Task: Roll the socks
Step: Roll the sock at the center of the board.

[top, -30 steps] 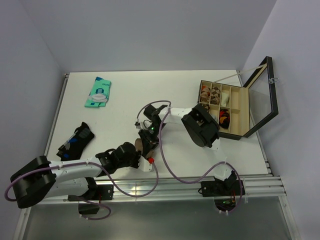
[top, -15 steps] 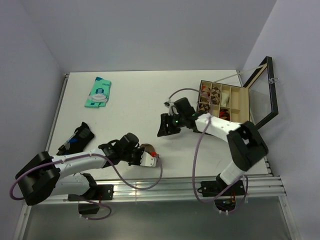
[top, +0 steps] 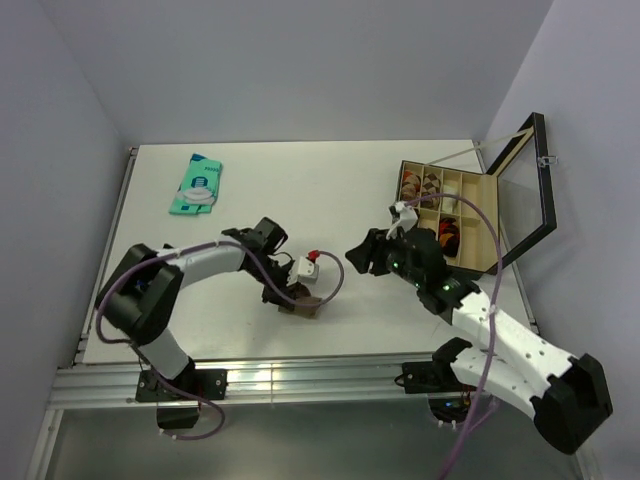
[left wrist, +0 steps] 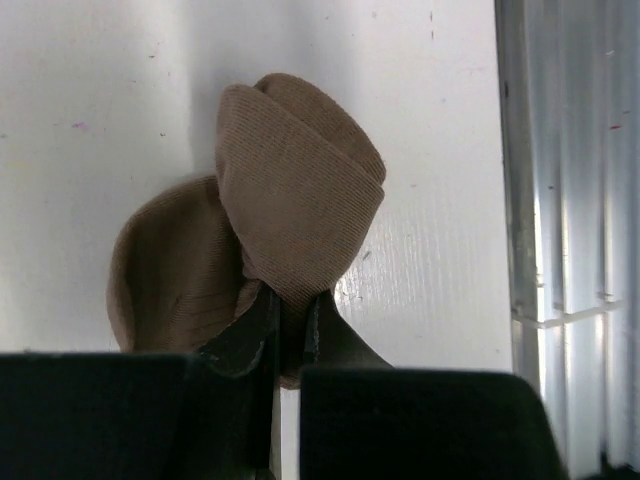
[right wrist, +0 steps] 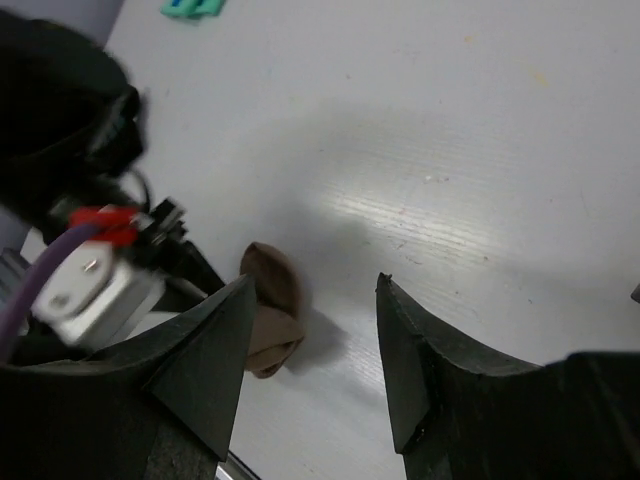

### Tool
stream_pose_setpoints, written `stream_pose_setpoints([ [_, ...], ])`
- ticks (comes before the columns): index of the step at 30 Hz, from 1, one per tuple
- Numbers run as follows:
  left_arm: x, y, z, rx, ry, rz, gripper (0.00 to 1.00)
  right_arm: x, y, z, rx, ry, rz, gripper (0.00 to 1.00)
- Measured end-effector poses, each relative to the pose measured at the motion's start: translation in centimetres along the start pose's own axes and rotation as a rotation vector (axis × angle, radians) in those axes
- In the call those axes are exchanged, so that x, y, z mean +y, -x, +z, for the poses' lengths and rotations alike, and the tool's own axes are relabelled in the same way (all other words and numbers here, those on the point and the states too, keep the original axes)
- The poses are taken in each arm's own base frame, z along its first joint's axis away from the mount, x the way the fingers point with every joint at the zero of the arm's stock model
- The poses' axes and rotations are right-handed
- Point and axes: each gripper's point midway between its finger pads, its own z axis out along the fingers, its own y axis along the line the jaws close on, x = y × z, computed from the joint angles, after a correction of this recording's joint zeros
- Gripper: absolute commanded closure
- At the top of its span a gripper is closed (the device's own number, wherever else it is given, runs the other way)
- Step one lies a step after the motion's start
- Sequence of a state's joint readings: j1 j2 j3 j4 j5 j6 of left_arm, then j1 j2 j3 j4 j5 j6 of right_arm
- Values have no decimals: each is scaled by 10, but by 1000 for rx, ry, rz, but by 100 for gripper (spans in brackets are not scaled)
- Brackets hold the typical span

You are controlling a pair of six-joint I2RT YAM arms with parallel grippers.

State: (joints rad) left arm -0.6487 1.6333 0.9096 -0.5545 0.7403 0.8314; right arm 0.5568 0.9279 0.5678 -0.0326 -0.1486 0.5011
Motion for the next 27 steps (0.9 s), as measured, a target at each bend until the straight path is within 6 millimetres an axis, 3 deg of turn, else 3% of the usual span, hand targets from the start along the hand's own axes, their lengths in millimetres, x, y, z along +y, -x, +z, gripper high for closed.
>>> stream_pose_setpoints([
  [6, 7, 0, 0, 8, -182, -158, 100, 30, -1, -16, -96, 56, -116, 41],
  [15, 10, -4, -1, 9, -379, -371, 100, 74, -75, -8, 7, 81, -451, 41],
  [20, 4, -9, -4, 37, -449, -466, 100, 86, -88, 3, 37, 50, -578, 40],
  [27, 7, -11, -5, 71, -501, -563, 100, 117, -112, 29, 101, 3, -803, 38],
])
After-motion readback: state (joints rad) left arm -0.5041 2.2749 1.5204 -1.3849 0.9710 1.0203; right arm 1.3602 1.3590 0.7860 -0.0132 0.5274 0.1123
